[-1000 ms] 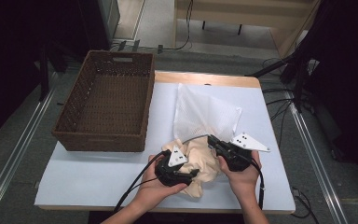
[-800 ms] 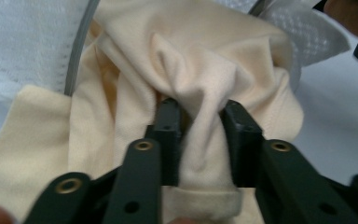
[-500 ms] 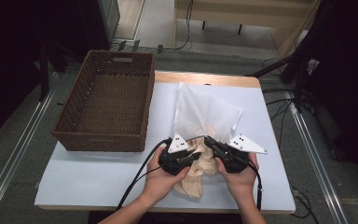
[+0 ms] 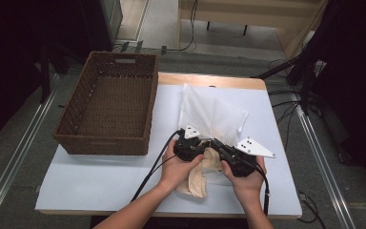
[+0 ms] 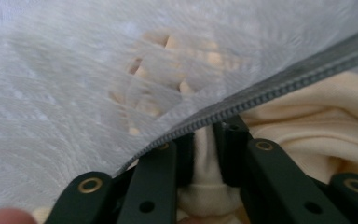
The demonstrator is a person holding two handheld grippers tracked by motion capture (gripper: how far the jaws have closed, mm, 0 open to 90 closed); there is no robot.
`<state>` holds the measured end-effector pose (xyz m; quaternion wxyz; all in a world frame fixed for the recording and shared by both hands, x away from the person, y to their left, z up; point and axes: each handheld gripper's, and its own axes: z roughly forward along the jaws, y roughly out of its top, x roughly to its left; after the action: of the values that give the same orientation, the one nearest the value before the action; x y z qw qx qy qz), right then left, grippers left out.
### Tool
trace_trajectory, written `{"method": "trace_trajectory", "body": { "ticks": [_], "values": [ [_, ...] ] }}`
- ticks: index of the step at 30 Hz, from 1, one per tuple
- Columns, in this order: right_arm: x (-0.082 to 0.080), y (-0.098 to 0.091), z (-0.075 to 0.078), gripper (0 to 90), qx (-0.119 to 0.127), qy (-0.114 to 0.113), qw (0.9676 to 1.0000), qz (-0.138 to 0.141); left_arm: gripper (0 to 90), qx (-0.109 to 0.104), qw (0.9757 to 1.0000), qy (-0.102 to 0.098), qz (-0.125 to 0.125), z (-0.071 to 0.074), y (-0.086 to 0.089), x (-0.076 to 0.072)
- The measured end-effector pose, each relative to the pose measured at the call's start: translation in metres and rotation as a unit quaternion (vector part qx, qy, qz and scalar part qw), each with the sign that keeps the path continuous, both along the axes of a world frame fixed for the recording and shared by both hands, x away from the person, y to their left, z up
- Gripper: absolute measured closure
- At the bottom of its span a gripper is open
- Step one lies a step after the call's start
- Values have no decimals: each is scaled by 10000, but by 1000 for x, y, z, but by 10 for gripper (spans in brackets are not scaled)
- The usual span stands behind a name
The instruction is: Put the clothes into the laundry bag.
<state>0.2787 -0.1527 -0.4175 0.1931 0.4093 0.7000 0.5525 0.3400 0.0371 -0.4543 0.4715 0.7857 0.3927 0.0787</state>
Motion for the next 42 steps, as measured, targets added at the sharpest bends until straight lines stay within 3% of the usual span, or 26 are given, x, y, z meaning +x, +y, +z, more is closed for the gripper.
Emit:
{"method": "trace_trajectory", "body": {
  "ticks": [3, 5, 8, 10, 13, 17, 18, 19, 21, 22, 25, 27, 30, 32, 33, 34, 35, 36, 38, 40, 42],
  "values": [
    [2, -2, -1, 900, 18, 24, 10000, -30, 491, -213, 9990, -131, -363, 18, 9, -12],
    [2, -3, -2, 900, 15, 26, 10000, -35, 427, -309, 9975, -224, -600, 28, 16, -22],
    [4, -3, -2, 900, 39, 27, 10000, -45, 368, -398, 9967, -226, -665, 36, 26, -35],
    [4, -2, -2, 900, 57, 46, 10000, -41, 333, -277, 9972, -243, -651, 36, 27, -42],
    [4, 0, -2, 900, 32, 25, 10000, -33, 271, 193, 9969, -216, -733, 26, 20, -51],
    [4, 1, -3, 900, 31, 48, 10000, -25, 238, 929, 9920, 73, -849, 0, 1, -56],
    [4, 1, -3, 900, 42, 64, 10000, -25, 274, 1042, 9915, 4, -779, -5, -2, -56],
    [4, 1, -4, 900, 39, 54, 10000, -14, 383, 999, 9924, -25, -712, -7, -3, -55],
    [3, 2, -4, 900, 37, 61, 10000, 0, 631, 732, 9952, 193, -627, -3, -2, -49],
    [2, 2, -4, 900, 29, 51, 10000, 3, 700, 587, 9961, 251, -606, 0, -2, -46],
    [0, 3, -1, 900, 72, 38, 10000, 2, 747, 178, 9987, 156, -455, 13, 0, -40],
    [-1, 3, 2, 900, 97, -39, 9999, 22, 750, -114, 9995, -4, -297, 22, 2, -37],
    [-4, 5, 7, 900, 154, -107, 9998, 14, 744, -430, 9986, -314, 56, 26, 2, -33],
    [-4, 5, 8, 900, 133, -160, 9998, -7, 734, -325, 9978, -484, 308, 17, -2, -27],
    [-5, 6, 8, 900, 137, -135, 9998, -37, 727, -117, 9973, -586, 417, 8, -7, -22],
    [-4, 6, 6, 900, 136, -119, 9998, -65, 712, 174, 9975, -544, 420, -4, -11, -14],
    [-4, 6, 5, 900, 112, -94, 9999, -67, 687, 270, 9985, -305, 359, -16, -14, -6],
    [-3, 6, 3, 900, 98, -61, 9999, -84, 648, 116, 9995, -169, 259, -22, -12, -2],
    [-2, 5, 1, 900, 106, -32, 9999, -98, 589, 64, 9997, -204, 100, -15, -10, -4],
    [-1, 2, 0, 900, 116, -12, 9998, -131, 424, -26, 9992, -263, -307, -5, -6, -12],
    [1, -1, 0, 900, 140, 3, 9998, -171, 355, -21, 9972, -557, -497, 7, 3, -25]
  ]
}}
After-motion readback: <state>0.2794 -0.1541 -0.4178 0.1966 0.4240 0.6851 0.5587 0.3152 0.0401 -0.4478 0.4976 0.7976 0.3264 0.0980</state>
